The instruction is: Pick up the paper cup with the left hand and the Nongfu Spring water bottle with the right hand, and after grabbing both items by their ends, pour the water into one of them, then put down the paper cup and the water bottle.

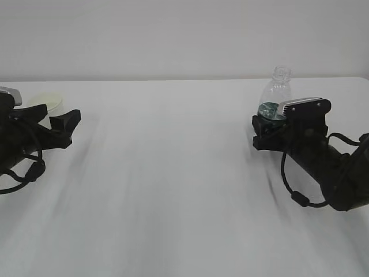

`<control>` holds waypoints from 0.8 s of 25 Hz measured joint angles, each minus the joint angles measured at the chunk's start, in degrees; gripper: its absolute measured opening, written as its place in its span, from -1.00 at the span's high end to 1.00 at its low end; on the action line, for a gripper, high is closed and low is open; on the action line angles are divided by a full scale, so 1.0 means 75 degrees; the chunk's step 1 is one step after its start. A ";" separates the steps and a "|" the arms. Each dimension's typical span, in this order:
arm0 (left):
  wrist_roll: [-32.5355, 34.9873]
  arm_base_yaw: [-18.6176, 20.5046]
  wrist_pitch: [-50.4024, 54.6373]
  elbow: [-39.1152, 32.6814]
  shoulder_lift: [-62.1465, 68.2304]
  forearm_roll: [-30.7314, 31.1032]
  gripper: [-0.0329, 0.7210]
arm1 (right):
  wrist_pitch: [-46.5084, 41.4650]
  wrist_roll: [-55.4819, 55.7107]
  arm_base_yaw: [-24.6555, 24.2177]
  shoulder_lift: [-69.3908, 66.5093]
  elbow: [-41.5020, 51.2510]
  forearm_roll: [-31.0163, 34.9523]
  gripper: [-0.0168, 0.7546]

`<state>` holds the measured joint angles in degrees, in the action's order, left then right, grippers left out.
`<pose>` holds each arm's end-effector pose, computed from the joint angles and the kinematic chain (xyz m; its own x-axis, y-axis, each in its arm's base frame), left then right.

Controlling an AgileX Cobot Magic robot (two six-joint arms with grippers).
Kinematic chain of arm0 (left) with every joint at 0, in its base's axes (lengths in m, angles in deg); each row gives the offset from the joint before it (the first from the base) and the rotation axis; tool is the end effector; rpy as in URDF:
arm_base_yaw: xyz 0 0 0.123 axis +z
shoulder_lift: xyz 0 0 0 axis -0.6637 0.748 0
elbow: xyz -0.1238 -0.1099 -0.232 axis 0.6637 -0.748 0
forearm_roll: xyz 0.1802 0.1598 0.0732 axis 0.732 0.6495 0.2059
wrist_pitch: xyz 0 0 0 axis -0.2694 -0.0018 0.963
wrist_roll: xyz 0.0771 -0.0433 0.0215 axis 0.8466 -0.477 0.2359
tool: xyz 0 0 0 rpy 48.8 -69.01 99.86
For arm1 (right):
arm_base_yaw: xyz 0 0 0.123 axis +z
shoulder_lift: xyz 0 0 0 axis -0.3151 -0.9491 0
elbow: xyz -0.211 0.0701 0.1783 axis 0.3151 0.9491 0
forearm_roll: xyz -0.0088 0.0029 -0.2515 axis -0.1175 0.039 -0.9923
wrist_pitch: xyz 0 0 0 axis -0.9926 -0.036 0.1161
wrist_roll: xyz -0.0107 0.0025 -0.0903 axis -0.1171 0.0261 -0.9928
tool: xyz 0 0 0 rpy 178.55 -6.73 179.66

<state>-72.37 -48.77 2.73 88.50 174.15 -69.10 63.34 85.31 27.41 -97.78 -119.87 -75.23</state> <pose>0.3167 -0.0556 0.1236 -0.1451 -0.0132 -0.9893 0.2855 0.9568 -0.0546 0.3757 0.0678 0.0651 -0.1687 -0.1097 -0.9795 -0.2552 0.9648 -0.0641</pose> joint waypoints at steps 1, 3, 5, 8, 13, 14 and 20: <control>0.0000 0.0000 0.0000 0.0000 0.0000 0.0000 -0.65 | 0.0038 0.0051 0.0000 0.0000 0.0064 0.0000 -0.54; 0.0000 0.0000 0.0000 0.0000 0.0000 0.0000 -0.65 | 0.0098 0.0136 0.0000 0.0000 0.0180 0.0000 -0.54; 0.0000 0.0000 0.0000 0.0000 0.0000 0.0000 -0.65 | 0.0126 0.0213 0.0000 0.0000 0.0303 0.0000 -0.54; 0.0000 0.0000 0.0000 0.0000 0.0000 0.0000 -0.65 | 0.0163 0.0306 0.0000 0.0000 0.0509 0.0000 -0.54; 0.0000 0.0000 0.0000 0.0000 0.0000 0.0000 -0.65 | 0.0163 0.0357 0.0000 0.0014 0.0867 0.0000 -0.54; 0.0000 0.0000 0.0000 0.0000 0.0000 0.0000 -0.65 | 0.0163 0.0377 0.0000 0.0072 0.0952 0.0000 -0.54; 0.0054 0.0000 0.0000 0.0000 0.0000 -0.0014 -0.65 | 0.0180 0.0396 0.0000 0.0740 0.1338 0.0000 -0.54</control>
<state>-71.97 -48.77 2.73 88.50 174.15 -69.21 64.69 88.28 27.41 -92.23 -109.83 -75.23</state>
